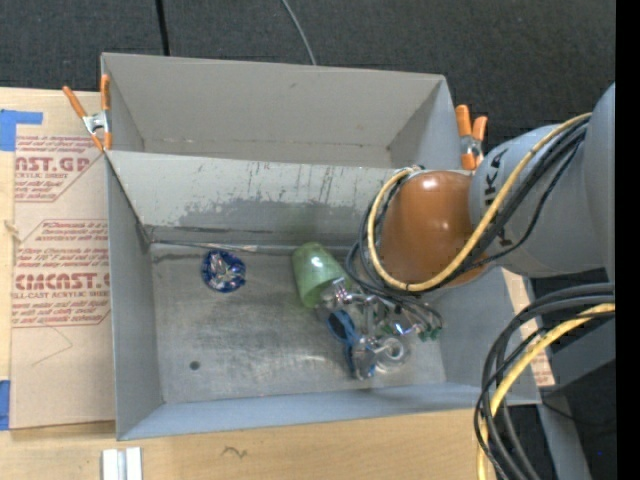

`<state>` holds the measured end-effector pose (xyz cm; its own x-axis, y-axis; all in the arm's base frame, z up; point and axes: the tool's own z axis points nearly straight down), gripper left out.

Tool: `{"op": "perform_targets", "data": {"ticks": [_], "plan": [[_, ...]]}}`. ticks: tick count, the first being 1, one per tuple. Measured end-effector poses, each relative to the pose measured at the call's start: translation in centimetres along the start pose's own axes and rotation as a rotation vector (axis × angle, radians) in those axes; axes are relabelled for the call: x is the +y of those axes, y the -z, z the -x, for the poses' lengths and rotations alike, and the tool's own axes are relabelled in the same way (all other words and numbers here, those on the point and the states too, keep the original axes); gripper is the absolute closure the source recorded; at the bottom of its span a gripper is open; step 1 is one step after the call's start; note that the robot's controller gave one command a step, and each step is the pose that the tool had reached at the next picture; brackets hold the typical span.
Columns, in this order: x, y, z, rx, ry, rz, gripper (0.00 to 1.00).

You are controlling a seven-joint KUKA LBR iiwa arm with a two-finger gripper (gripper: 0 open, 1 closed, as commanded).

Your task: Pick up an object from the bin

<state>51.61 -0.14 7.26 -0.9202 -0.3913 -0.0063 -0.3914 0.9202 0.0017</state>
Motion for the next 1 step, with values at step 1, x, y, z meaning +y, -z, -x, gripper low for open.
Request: {"op": "perform_targets", "data": {"ticks": [1], "plan": [[-5.22, -0.02, 2.17, 0.003, 0.046, 0.0, 0.0]]}}
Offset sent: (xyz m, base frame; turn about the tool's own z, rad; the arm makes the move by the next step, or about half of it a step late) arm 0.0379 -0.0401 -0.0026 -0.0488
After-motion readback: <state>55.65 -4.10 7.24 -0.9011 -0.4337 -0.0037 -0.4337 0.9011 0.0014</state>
